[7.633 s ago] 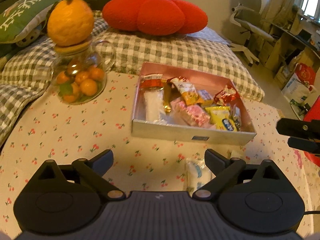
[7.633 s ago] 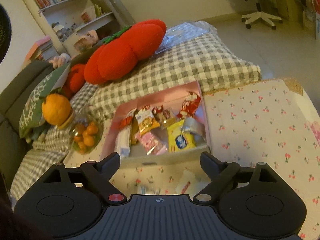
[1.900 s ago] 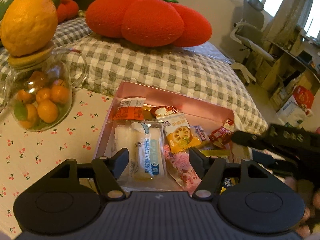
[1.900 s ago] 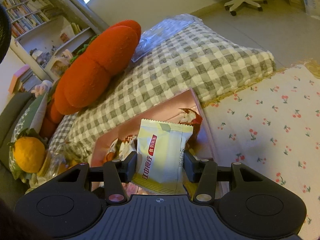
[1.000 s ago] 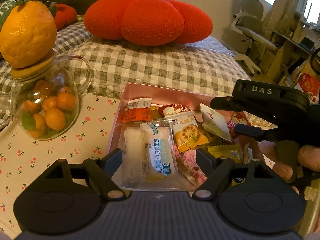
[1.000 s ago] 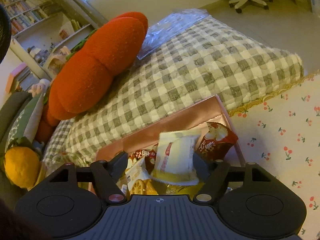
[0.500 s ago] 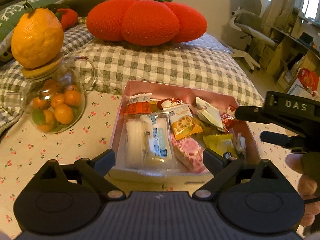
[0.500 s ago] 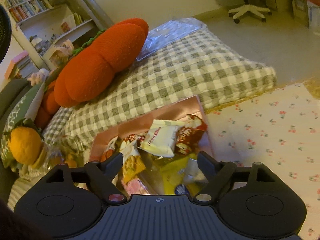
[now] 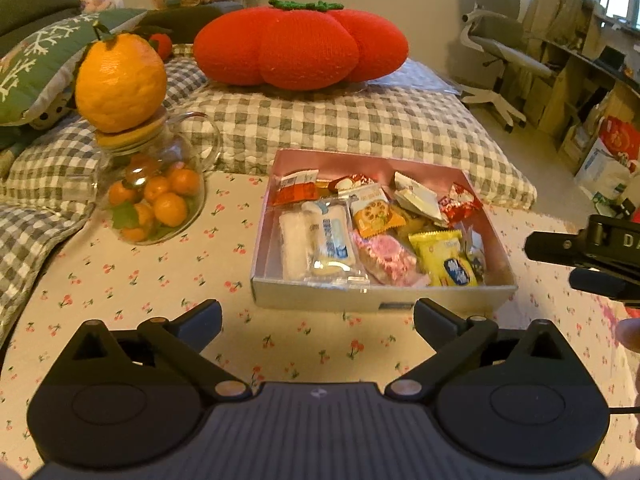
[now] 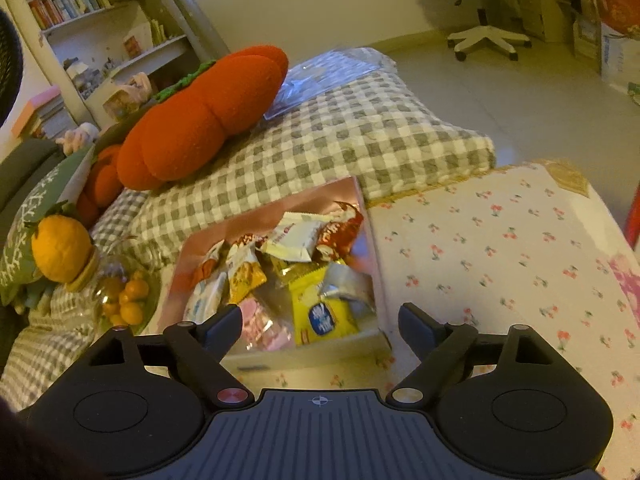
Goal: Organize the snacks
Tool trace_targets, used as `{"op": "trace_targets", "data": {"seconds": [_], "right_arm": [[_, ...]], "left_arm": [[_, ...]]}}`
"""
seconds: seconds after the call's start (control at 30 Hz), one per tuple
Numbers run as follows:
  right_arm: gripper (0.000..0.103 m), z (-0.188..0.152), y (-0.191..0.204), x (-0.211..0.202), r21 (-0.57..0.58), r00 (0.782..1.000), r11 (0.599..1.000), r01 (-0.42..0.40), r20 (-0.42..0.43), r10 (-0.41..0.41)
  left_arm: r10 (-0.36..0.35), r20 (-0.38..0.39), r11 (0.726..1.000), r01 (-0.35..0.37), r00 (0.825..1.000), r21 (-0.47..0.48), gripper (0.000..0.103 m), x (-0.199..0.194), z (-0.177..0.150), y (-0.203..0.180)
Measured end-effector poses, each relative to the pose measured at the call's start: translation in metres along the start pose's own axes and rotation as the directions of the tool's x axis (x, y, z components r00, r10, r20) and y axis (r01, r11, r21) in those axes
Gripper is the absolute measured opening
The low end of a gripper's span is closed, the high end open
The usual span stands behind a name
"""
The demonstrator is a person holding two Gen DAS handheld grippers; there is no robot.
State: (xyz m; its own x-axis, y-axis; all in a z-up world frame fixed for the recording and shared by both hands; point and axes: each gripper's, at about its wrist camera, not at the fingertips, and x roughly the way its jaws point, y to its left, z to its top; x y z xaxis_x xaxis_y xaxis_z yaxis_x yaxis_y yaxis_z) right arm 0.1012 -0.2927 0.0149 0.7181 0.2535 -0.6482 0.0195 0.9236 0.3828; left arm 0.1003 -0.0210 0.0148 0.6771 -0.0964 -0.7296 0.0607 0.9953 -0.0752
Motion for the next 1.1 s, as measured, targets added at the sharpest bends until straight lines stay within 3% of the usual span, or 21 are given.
{"op": "trace_targets", "data": {"seconds": [0.4, 0.6, 0.9, 1.1], "right_arm": [[0.091, -0.049, 0.001, -0.035, -0.057, 0.997, 0.997, 0.043, -0.055, -0.046], [0.091, -0.076, 0.013, -0.037, -0.154, 0.994, 0.986, 0.062, -0.080, -0.075], [0.095, -0.088, 0.019, -0.051, -0.179, 0.991, 0.978, 0.111, -0.053, -0.122], [0.095, -0.092, 0.029, -0.059, -0.189, 0.994, 0.977, 0.100, -0.033, -0.108]], "left_arm": [[0.023, -0.010, 1.000, -0.023, 1.000, 0.016, 0.102, -0.019, -0.030, 0.001], [0.037, -0.028, 0.999, -0.036, 0.999, 0.031, 0.102, -0.023, -0.041, 0.000], [0.070, -0.057, 0.996, -0.067, 0.996, 0.052, 0.103, -0.034, -0.053, -0.001], [0.107, -0.023, 0.992, -0.105, 0.994, 0.068, 0.103, -0.048, -0.055, -0.003]]}}
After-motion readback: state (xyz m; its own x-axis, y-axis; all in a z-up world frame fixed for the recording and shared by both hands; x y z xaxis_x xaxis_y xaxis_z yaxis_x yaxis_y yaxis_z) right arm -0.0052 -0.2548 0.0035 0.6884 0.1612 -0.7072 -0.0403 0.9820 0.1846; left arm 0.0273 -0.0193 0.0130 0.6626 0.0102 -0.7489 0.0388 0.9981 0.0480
